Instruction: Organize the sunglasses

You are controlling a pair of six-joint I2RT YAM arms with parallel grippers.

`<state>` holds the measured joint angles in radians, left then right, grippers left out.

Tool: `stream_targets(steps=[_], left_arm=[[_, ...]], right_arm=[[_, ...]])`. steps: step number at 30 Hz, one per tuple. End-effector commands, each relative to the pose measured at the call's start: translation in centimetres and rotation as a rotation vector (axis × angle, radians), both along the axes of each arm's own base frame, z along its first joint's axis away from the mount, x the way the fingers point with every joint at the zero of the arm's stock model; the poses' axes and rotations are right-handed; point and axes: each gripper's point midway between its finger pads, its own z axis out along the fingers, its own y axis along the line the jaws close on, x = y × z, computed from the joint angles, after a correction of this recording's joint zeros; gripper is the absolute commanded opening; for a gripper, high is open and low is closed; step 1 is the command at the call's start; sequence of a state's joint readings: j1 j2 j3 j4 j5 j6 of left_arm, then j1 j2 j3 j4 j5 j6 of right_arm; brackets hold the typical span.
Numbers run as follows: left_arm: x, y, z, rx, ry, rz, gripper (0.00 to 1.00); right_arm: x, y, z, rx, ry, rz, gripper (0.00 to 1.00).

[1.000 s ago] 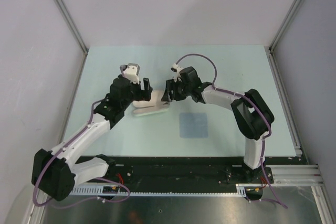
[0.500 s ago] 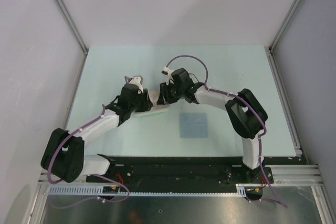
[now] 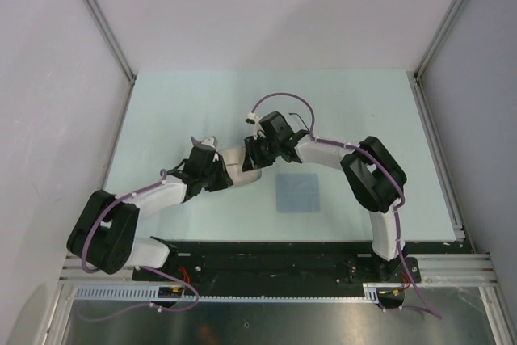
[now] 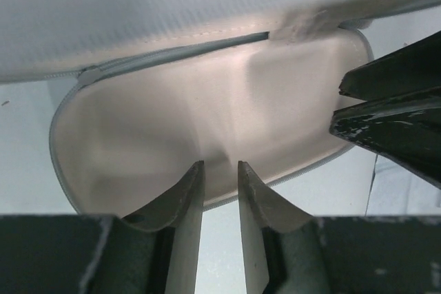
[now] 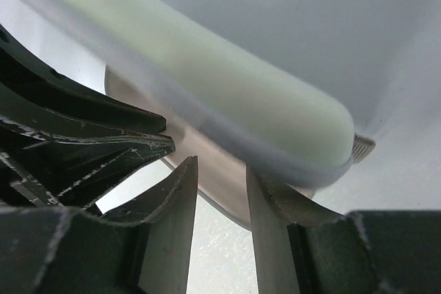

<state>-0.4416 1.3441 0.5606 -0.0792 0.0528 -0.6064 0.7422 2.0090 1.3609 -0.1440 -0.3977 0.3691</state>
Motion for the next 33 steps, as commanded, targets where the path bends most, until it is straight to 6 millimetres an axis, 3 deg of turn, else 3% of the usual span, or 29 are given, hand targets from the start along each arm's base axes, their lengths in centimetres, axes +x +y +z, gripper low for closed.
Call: stream_targets(steps=[1, 10, 15, 23, 33], left_arm=[[-0.1, 0.7, -1.1, 0.008, 0.031, 0.064, 0.31], [-0.3, 1.7, -2.9, 0.079, 0.063, 0.074, 0.3], [-0.7, 2.2, -3.9, 0.105, 0.089, 0.076, 0.29], [-2.4, 3.1, -5.8, 0.137, 0.149, 0.093, 0.25], [-3.4, 3.3, -6.9, 0.13, 0.203, 0.136, 0.25]], right_arm=[[1.7, 1.6, 1.7, 0.092, -0.038, -0.012, 0.4], [3.8, 5.8, 3.3, 0.214, -0.039, -0.019, 0.41], [5.5, 6.7, 3.6, 0.262, -0.017, -0.09, 0.41], [9.9, 5.0, 0.9, 0.238, 0.053, -0.274, 0.41], [11.0, 2.7, -2.8, 0.071, 0.094, -0.412, 0.39]])
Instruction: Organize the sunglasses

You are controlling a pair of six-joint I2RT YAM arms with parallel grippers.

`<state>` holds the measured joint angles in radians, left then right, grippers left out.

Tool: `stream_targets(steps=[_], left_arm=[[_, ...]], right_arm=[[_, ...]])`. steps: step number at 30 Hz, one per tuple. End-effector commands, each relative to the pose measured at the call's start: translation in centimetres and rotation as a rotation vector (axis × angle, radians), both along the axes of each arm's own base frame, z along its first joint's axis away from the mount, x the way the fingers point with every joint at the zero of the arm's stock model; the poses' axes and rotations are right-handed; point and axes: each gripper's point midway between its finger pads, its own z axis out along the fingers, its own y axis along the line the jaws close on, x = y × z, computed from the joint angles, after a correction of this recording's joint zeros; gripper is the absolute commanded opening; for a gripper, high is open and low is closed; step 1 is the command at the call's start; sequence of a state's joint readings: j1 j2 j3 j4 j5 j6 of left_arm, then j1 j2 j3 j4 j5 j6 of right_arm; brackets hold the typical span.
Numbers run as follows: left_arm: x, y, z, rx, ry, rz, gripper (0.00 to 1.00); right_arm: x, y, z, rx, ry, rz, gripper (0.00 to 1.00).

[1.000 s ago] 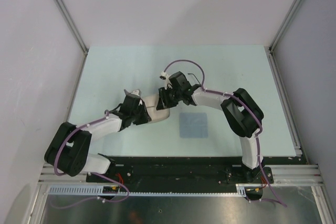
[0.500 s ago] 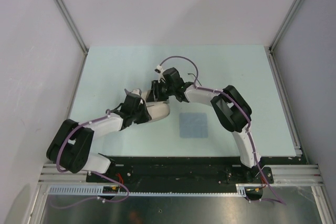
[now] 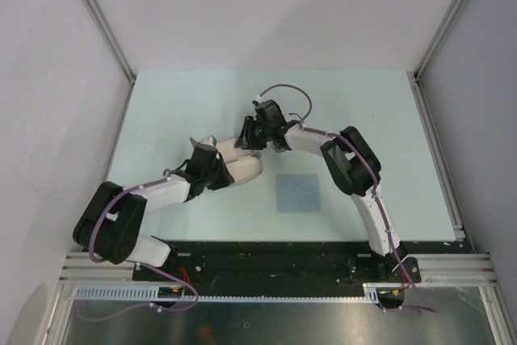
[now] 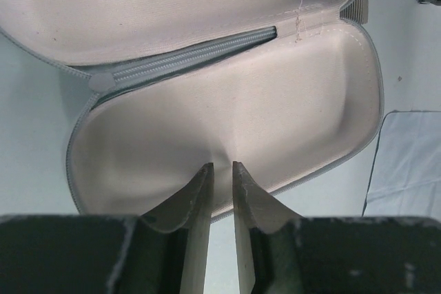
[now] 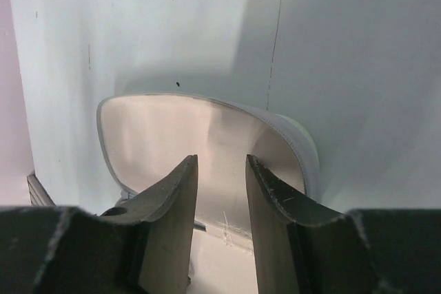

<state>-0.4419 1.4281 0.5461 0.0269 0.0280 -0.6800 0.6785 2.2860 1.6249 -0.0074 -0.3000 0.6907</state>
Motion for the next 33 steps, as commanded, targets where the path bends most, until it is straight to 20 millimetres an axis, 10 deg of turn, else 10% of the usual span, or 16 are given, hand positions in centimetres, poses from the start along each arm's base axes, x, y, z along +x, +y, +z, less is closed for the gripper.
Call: stream_targets(steps=[1, 6, 15, 25, 33], left_arm=[[-4.5, 3.6, -5.5, 0.15, 0.203, 0.064, 0.25], [-4.1, 3.4, -5.1, 0.142, 0.188, 0.065, 0.25], [1.8, 1.1, 3.9, 0.075, -0.092, 0.0, 0.41], [4.0, 0.8, 8.2, 0.084, -0.193, -0.026, 0.45], [4.4, 0.7, 10.9, 0.076, -0.272, -0.051, 0.53]], right_arm=[[1.4, -0.6, -0.8, -0.07, 0.016, -0.077, 0.39], [1.2, -0.1, 0.8, -0.071, -0.02, -0.038, 0.39], [1.0, 0.5, 7.2, -0.061, -0.167, 0.048, 0.48], [-0.7, 0.3, 12.1, -0.011, -0.231, 0.104, 0.53], [-1.4, -3.2, 15.0, -0.06, -0.276, 0.031, 0.54]])
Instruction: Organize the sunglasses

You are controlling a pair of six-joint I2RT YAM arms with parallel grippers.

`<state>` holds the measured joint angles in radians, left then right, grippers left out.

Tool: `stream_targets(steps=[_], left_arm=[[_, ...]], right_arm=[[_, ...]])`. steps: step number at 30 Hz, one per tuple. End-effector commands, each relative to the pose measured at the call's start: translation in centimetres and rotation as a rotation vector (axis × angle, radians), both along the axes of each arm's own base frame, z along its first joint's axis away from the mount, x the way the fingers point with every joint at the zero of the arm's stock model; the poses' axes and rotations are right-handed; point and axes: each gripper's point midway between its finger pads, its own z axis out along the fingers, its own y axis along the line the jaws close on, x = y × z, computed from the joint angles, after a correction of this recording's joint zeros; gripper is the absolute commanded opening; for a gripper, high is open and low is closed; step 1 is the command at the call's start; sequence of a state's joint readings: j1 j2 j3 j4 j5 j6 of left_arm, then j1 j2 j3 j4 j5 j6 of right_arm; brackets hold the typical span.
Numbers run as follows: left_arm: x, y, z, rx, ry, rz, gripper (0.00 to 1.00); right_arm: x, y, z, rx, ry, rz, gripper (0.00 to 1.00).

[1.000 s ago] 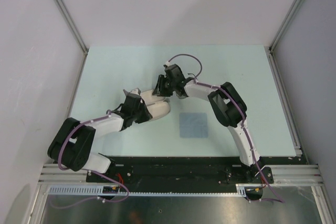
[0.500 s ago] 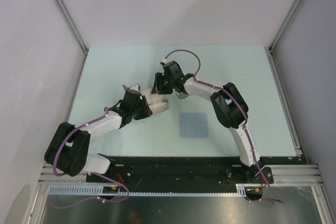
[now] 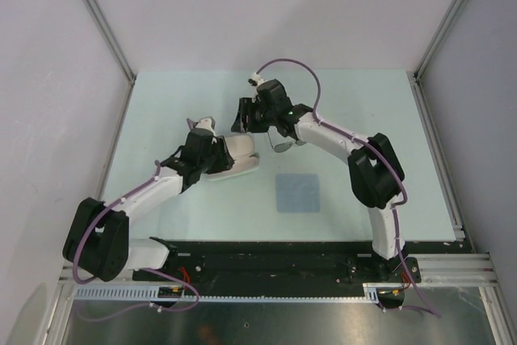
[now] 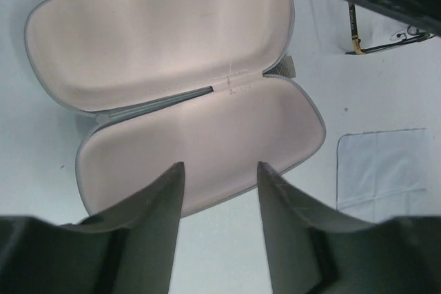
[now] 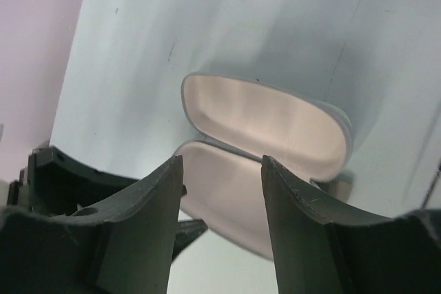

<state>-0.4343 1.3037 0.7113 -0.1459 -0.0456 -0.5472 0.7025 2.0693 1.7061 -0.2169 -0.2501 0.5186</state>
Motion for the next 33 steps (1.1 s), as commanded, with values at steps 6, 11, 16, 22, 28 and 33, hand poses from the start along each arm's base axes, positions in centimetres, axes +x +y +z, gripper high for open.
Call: stream_targets(steps=[6, 11, 16, 22, 28, 33], left_arm=[[1.0, -0.5, 7.3, -0.025, -0.21, -0.089, 0.95], [0.3, -3.0, 9.6, -0.091, -0.249, -0.221, 1.0], [-1.2, -6.9, 9.5, -0.184, -0.178, -0.357, 0.94], [-2.7, -11.0, 7.4, -0.196, -0.102, -0.499, 0.82], [-3.5, -14.0, 5.8, -0.174, -0.062, -0.602, 0.74], [-3.4, -16.4, 3.0, -0.151, 0.018, -0.624, 0.62]], right_arm=[[-1.5, -10.1, 3.3, -0.171, -0.049, -0.229, 0.55], [-4.7, -16.8, 1.7, -0.31, 0.01, -0.375, 0.55], [-7.2, -22.3, -0.8, -0.415, 0.126, -0.494, 0.55], [-10.3, -25.4, -5.2, -0.456, 0.248, -0.545, 0.53], [-11.5, -25.8, -8.0, -0.433, 0.271, -0.534, 0.49], [-10.0, -25.7, -9.2, -0.398, 0.258, -0.518, 0.45]])
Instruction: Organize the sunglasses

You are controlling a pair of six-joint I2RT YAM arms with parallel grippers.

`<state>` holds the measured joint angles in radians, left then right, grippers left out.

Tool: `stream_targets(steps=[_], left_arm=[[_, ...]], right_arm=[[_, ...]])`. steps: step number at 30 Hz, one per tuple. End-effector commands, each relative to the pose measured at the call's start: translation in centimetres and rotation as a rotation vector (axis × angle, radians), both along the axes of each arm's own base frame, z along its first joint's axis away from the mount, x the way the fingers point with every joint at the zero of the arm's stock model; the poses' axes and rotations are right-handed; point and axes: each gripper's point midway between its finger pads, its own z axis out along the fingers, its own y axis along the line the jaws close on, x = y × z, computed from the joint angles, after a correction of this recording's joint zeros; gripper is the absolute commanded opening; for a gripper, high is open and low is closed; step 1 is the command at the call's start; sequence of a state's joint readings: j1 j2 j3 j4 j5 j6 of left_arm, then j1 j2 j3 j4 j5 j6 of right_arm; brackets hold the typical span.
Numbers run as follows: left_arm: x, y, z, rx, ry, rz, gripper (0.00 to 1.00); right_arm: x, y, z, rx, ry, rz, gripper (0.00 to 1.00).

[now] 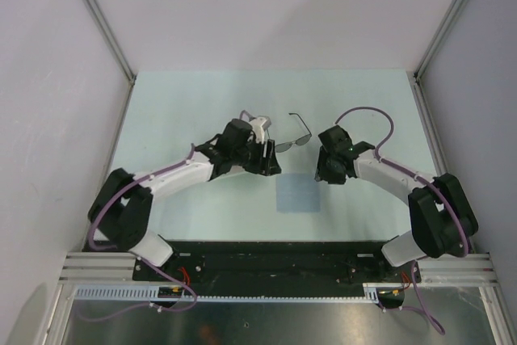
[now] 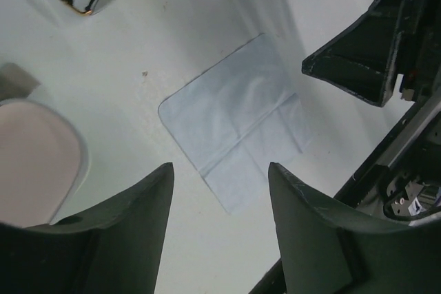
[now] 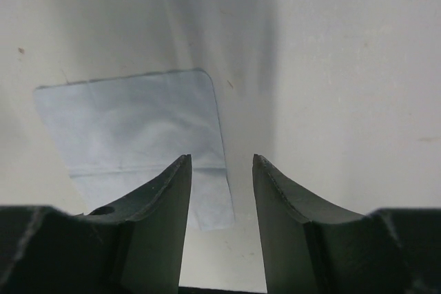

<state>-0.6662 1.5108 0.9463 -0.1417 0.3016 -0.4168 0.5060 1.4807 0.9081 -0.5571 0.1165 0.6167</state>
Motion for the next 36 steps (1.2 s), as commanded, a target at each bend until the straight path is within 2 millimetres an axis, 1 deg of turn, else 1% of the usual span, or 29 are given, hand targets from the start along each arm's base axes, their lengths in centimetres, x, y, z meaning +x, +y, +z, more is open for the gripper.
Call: stream_targets(steps=[1, 2, 3, 4, 5, 6, 8, 10, 14, 15, 16, 19, 21, 23, 25, 26, 30, 36], left_arm=[[0.6, -2.6, 0.0, -0.014, -0.005, -0.043, 0.63], [0.6, -3.3, -0.2, -0.007, 0.0, -0.044, 0.62], [0.8, -3.4, -1.2, 0.018, 0.011, -0.031, 0.62], [0.9, -3.6, -1.7, 0.028, 0.017, -0.024, 0.62], [1.1, -4.1, -1.7, 0.027, 0.022, -0.014, 0.6], [1.2, -4.4, -2.6, 0.039, 0.041, -0.011, 0.59], [1.7, -4.8, -2.9, 0.049, 0.046, 0.016, 0.53], [2.0, -4.5, -3.8, 0.072, 0.055, 0.046, 0.52], [2.6, -3.9, -4.7, 0.121, 0.035, 0.089, 0.52], [2.7, -3.9, -4.8, 0.123, 0.035, 0.088, 0.52], [2.7, -4.0, -5.5, 0.133, 0.043, 0.085, 0.52], [2.9, -4.3, -6.2, 0.149, 0.047, 0.089, 0.52], [3.0, -4.2, -6.9, 0.173, 0.049, 0.097, 0.52], [3.0, -4.2, -7.7, 0.192, 0.059, 0.103, 0.5], [3.1, -4.1, -8.0, 0.199, 0.063, 0.114, 0.5], [3.2, -4.1, -8.1, 0.203, 0.065, 0.117, 0.49], [3.3, -4.3, -8.5, 0.214, 0.066, 0.123, 0.49], [2.9, -4.0, -9.2, 0.244, 0.076, 0.118, 0.45]], right_arm=[[3.1, 1.0, 0.3, 0.069, -0.089, -0.002, 0.45], [3.3, 1.0, 0.0, 0.07, -0.084, 0.002, 0.44], [3.4, 0.9, -0.3, 0.072, -0.08, 0.002, 0.44], [3.7, 1.0, -0.4, 0.075, -0.086, 0.005, 0.44], [3.8, 0.9, -0.9, 0.07, -0.076, 0.007, 0.44], [3.9, 0.8, -1.1, 0.07, -0.074, 0.002, 0.43], [4.0, 0.9, -1.5, 0.075, -0.064, 0.015, 0.43], [4.2, 0.9, -1.8, 0.078, -0.064, 0.024, 0.43], [4.3, 0.9, -2.3, 0.075, -0.057, 0.039, 0.43], [4.4, 1.0, -2.3, 0.08, -0.06, 0.042, 0.43], [4.5, 1.1, -2.2, 0.082, -0.064, 0.049, 0.43], [4.6, 1.1, -2.6, 0.08, -0.061, 0.06, 0.43], [4.5, 0.9, -3.0, 0.074, -0.051, 0.061, 0.43], [4.5, 0.8, -3.0, 0.071, -0.049, 0.065, 0.43], [4.5, 0.8, -3.0, 0.067, -0.052, 0.075, 0.42], [4.3, 1.2, -2.9, 0.089, -0.043, 0.091, 0.42], [4.4, 1.6, -2.6, 0.107, -0.052, 0.118, 0.42], [4.1, 2.4, -3.2, 0.141, -0.029, 0.15, 0.4]])
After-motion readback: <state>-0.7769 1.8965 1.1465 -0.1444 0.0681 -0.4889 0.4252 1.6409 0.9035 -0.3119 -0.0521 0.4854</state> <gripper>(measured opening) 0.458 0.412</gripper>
